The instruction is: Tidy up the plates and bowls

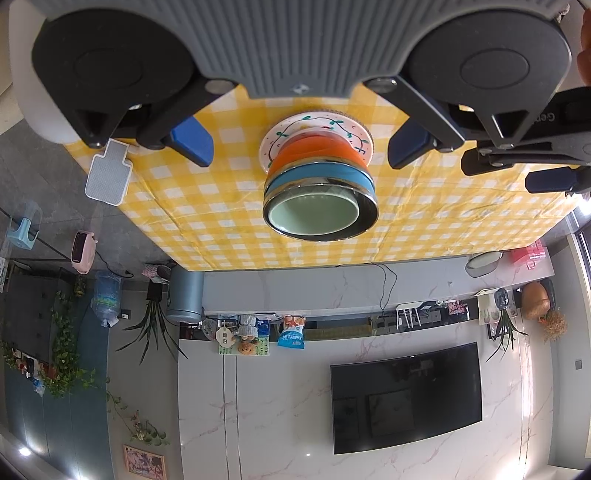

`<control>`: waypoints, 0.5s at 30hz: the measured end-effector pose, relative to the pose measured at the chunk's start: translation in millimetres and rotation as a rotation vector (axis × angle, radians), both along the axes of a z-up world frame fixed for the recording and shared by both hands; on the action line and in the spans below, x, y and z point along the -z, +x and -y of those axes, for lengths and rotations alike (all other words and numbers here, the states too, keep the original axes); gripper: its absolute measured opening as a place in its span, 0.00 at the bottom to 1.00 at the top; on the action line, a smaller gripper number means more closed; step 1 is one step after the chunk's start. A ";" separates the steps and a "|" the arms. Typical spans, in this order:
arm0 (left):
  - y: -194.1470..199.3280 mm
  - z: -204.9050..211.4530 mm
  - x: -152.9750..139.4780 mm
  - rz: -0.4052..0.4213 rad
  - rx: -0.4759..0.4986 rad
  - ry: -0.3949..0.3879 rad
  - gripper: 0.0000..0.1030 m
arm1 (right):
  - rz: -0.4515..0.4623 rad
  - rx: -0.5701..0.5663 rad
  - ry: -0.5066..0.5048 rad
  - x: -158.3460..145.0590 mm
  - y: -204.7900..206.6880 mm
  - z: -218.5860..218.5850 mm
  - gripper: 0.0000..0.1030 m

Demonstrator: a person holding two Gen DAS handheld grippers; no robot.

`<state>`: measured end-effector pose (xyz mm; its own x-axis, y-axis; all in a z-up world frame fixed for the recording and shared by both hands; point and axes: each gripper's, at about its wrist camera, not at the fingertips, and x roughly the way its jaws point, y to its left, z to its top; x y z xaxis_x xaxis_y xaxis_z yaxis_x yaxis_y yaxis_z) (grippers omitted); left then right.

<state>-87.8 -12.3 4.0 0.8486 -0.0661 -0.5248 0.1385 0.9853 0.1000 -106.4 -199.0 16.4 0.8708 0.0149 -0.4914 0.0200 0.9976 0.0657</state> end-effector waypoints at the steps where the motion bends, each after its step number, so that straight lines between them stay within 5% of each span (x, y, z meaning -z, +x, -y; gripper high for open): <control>1: 0.0 -0.1 0.3 0.000 -0.002 0.000 0.85 | 0.000 0.000 0.000 0.0 0.2 0.1 0.96; 15: -0.8 -0.8 0.0 0.001 -0.002 0.001 0.85 | 0.003 -0.005 -0.006 0.5 -1.9 -0.4 0.96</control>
